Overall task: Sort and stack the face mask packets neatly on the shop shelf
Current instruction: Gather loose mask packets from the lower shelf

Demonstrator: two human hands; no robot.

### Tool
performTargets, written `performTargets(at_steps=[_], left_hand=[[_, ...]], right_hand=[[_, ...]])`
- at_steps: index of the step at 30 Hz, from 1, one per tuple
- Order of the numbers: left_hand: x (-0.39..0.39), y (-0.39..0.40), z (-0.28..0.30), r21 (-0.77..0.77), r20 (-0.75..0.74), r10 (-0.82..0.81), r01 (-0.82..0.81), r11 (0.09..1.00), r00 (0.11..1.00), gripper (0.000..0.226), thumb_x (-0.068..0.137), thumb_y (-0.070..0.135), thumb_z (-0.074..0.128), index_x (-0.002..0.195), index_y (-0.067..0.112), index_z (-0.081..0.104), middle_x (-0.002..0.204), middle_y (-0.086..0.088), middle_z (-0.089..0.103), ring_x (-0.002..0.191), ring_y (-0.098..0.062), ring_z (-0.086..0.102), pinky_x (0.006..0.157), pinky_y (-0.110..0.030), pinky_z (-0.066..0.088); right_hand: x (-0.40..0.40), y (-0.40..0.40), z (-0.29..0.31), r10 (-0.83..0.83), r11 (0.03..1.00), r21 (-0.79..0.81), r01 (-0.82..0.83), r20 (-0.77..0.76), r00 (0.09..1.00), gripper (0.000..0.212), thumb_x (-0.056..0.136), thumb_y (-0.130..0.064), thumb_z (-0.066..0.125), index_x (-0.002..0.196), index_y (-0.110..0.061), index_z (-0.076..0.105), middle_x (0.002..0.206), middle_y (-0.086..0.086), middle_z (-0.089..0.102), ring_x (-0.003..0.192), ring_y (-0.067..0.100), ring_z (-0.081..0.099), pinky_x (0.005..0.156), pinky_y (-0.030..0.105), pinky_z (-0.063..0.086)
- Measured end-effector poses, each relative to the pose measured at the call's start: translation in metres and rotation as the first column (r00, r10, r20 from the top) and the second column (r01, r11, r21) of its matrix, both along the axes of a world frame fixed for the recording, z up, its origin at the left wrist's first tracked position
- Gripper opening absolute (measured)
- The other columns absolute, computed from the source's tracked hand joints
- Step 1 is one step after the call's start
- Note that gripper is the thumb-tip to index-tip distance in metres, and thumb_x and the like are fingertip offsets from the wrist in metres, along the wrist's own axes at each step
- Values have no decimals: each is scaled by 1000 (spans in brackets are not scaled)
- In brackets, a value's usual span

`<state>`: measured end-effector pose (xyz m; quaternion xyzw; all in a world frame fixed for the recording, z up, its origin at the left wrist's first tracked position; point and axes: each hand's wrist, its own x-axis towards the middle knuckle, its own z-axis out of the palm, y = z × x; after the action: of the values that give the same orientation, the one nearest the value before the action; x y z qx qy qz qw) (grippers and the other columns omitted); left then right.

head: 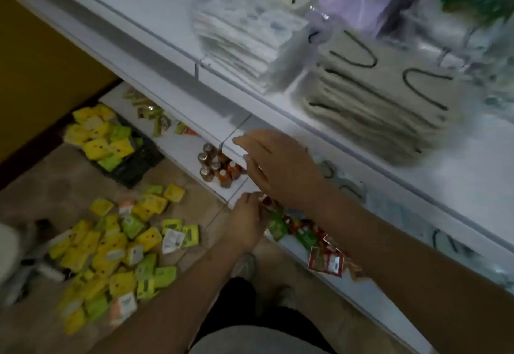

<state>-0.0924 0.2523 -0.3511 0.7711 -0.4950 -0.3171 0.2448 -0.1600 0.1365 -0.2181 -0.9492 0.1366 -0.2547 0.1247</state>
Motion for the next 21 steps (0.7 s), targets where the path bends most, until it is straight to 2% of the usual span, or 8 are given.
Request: performTargets(at_steps=[2,4,8,11,14,17,19,21], left_hand=[[3,2,-30,67,-11,71,-70,995,997,45,93,16,51,137,5,51,123,-20,55,113,-37,53,85,-37,44],[4,-6,-58,73,-8,140,-139,988,990,45,93,11,55,137,8,51,128,-18,54,118,-34,52,92,-39,46],[7,-43,-97,-107,-60,263,-268,957,963,43,90,1,53,132,12,57,127,-9,57,111,-23,58,91,-35,51],[17,-75,-107,-213,-196,309,-348,913,931,39,89,1,48,125,12,59,120,-8,58,106,-21,59,92,-37,52],[30,-92,-121,-188,-346,361,-441,878,866,33,87,12,46,116,14,62,108,-11,64,96,-29,64,88,-48,56],[34,-103,-117,-38,-559,458,-573,818,691,18,92,12,48,97,14,65,89,-13,68,89,-36,67,86,-52,57],[33,-112,-106,165,-706,531,-620,767,468,18,99,17,49,88,10,61,85,-15,69,84,-33,69,83,-44,59],[33,-118,-95,340,-754,572,-553,761,323,32,101,36,53,97,6,62,91,-18,74,81,-29,74,78,-38,62]], right_hand=[[-12,-5,-59,-34,996,80,42,-93,995,31,96,-13,50,123,-2,62,115,13,63,100,28,61,77,42,55],[-25,-24,-115,-215,950,182,252,-201,956,35,96,-18,51,127,-3,58,122,15,59,107,31,59,81,45,55],[-33,-79,-203,-505,759,195,622,-428,750,68,90,-41,64,140,-1,43,139,20,45,124,37,46,100,46,46],[-28,-100,-244,-445,809,126,573,-505,739,84,85,-56,65,146,-5,38,149,16,39,135,35,37,107,46,40],[-26,-100,-265,-471,847,34,530,-415,779,59,93,-49,59,134,-6,55,139,10,54,127,31,47,101,36,42],[-32,-81,-271,-536,839,-31,543,-216,816,23,97,-32,56,97,-12,69,100,3,68,97,25,60,73,27,38],[-35,-62,-269,-567,819,41,573,-104,817,19,98,-26,55,96,-16,71,92,1,70,87,20,63,67,20,32],[-38,-43,-263,-532,842,98,531,-11,847,19,97,-21,56,105,-14,72,98,1,73,86,18,67,69,19,40]])
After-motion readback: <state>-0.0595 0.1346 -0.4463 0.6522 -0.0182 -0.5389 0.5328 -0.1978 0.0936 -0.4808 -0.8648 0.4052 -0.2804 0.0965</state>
